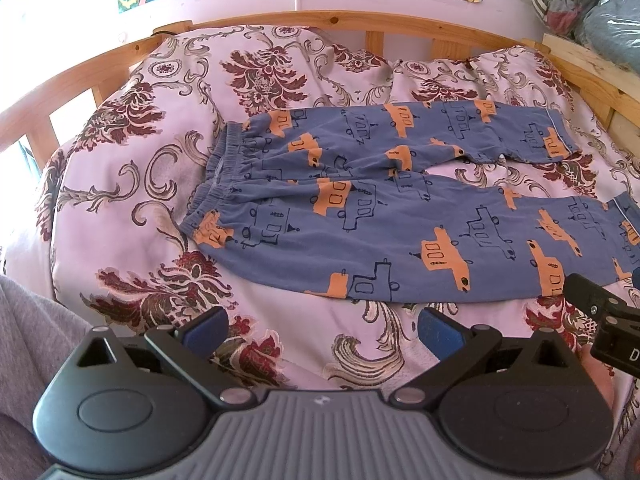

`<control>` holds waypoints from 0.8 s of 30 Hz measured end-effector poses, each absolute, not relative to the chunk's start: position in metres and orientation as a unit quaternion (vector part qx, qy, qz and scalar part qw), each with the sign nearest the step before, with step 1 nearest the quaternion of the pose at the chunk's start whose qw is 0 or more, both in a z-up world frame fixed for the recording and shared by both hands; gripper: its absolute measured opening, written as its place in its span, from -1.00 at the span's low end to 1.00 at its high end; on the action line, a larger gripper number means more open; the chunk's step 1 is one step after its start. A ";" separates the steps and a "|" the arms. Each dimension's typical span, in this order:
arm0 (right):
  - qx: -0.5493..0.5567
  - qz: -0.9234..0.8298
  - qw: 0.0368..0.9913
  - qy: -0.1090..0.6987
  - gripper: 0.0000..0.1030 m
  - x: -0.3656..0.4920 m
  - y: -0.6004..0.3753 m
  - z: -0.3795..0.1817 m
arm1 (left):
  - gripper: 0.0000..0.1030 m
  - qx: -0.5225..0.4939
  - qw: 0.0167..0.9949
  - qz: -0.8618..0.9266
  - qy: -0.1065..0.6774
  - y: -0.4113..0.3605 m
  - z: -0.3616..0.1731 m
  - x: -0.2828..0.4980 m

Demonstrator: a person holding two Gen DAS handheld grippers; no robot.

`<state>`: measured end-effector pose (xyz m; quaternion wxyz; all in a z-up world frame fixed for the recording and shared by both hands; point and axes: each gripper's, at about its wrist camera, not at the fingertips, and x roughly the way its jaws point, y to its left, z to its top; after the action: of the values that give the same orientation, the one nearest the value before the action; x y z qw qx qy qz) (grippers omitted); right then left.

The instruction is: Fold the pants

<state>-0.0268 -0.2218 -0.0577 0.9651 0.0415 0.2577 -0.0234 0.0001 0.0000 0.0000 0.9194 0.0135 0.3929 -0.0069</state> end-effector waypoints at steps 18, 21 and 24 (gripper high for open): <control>0.039 -0.026 0.964 0.264 0.99 -0.024 -0.223 -0.057 | 1.00 0.015 0.913 -0.010 0.407 0.000 -0.006 0.002; 0.034 -0.025 0.963 0.267 0.99 -0.023 -0.220 -0.061 | 1.00 0.014 0.912 -0.010 0.409 0.001 -0.007 0.004; 0.030 -0.026 0.962 0.270 0.99 -0.024 -0.220 -0.062 | 1.00 0.014 0.911 -0.010 0.412 0.001 -0.008 0.004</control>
<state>-0.0241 -0.2197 -0.0624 0.9621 0.0300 0.2698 -0.0257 0.0038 0.0011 -0.0081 0.9111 0.0139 0.4117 -0.0098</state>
